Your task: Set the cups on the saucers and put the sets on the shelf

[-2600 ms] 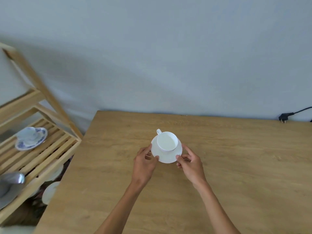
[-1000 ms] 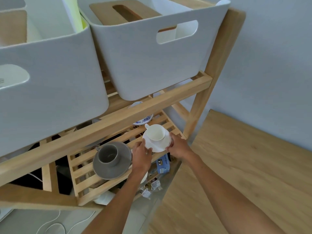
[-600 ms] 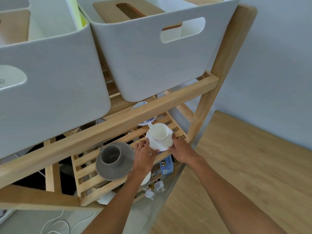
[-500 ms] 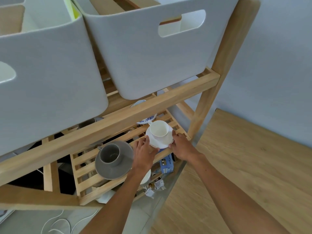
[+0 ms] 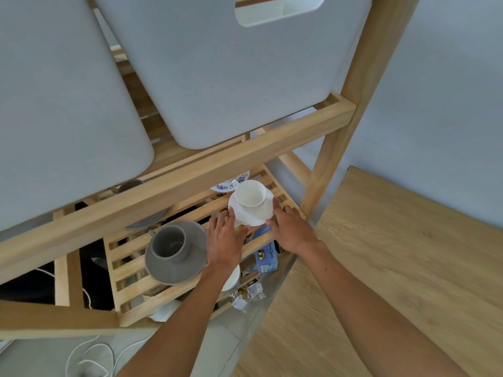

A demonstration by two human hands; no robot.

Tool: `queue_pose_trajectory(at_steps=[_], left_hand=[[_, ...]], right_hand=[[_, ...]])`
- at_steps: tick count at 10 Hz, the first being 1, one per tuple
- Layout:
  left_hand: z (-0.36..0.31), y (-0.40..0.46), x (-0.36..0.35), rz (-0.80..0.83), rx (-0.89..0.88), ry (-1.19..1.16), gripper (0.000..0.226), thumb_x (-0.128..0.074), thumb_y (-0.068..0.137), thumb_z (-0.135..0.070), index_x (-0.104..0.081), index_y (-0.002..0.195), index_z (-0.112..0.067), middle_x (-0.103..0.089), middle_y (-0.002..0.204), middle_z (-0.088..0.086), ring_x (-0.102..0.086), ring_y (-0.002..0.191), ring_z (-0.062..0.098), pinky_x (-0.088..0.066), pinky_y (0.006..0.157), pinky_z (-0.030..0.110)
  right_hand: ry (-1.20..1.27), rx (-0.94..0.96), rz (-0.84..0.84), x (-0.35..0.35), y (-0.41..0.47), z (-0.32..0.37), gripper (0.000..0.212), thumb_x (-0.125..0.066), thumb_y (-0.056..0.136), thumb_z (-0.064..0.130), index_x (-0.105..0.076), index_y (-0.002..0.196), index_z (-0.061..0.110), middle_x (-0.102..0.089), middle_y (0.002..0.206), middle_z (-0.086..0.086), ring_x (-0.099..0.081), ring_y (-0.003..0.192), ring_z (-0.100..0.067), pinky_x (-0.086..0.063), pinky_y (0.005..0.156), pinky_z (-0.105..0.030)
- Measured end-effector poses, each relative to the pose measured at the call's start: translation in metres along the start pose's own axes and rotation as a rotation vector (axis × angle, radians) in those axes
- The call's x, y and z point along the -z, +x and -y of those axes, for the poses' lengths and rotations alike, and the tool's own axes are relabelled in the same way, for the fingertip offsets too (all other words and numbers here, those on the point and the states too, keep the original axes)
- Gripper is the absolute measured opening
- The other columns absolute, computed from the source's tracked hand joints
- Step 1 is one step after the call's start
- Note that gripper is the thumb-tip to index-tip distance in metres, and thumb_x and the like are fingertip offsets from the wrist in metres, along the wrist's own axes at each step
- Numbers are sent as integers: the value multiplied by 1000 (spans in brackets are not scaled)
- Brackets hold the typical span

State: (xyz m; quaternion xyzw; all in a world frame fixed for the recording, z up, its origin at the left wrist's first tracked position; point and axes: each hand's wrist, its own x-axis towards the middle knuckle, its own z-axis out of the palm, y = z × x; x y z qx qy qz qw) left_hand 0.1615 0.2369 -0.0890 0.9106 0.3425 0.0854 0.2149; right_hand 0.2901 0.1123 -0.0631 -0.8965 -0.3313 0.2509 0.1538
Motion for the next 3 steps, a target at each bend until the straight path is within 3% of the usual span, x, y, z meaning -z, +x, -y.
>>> queue_pose_trajectory(at_steps=[3], left_hand=[[-7, -7, 8, 21, 42, -109, 62, -49, 97, -41, -29, 149, -13, -39, 146, 9, -29, 133, 29, -30, 110, 45]], right_hand=[[22, 2, -35, 4, -9, 5, 64, -39, 105, 41, -11, 159, 21, -31, 154, -13, -32, 143, -32, -42, 106, -50]])
